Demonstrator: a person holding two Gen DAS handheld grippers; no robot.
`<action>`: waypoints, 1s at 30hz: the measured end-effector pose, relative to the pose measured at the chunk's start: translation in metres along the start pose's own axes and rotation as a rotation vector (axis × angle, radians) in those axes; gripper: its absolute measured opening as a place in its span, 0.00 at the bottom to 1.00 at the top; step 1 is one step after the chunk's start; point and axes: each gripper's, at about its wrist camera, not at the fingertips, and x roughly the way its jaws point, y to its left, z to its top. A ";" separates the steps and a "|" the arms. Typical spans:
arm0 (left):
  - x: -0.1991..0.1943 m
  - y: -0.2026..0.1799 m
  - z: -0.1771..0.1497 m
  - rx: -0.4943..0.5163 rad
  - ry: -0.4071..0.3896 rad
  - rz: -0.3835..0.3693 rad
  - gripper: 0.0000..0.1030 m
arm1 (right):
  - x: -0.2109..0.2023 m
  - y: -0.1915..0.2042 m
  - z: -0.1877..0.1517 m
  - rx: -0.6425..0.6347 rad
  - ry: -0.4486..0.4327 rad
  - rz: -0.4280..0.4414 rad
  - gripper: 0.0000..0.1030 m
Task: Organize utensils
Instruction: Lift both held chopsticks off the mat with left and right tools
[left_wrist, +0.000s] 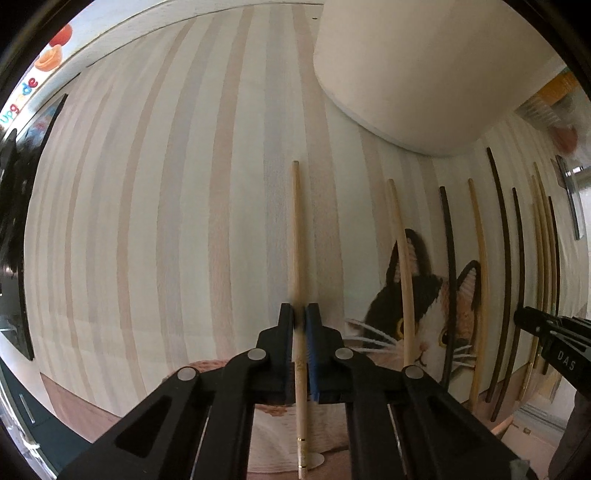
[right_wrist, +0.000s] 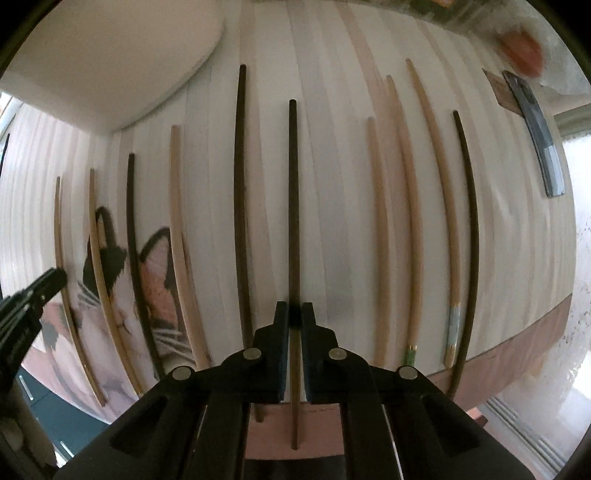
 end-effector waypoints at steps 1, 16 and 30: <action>-0.001 0.002 -0.001 0.003 0.002 -0.003 0.05 | -0.001 0.001 -0.002 0.006 0.001 0.004 0.07; 0.000 0.005 0.013 -0.026 0.010 0.009 0.04 | 0.001 0.011 0.011 -0.013 0.025 -0.014 0.07; 0.002 0.018 0.034 -0.074 0.019 0.050 0.05 | -0.008 0.026 0.037 -0.094 0.087 -0.002 0.07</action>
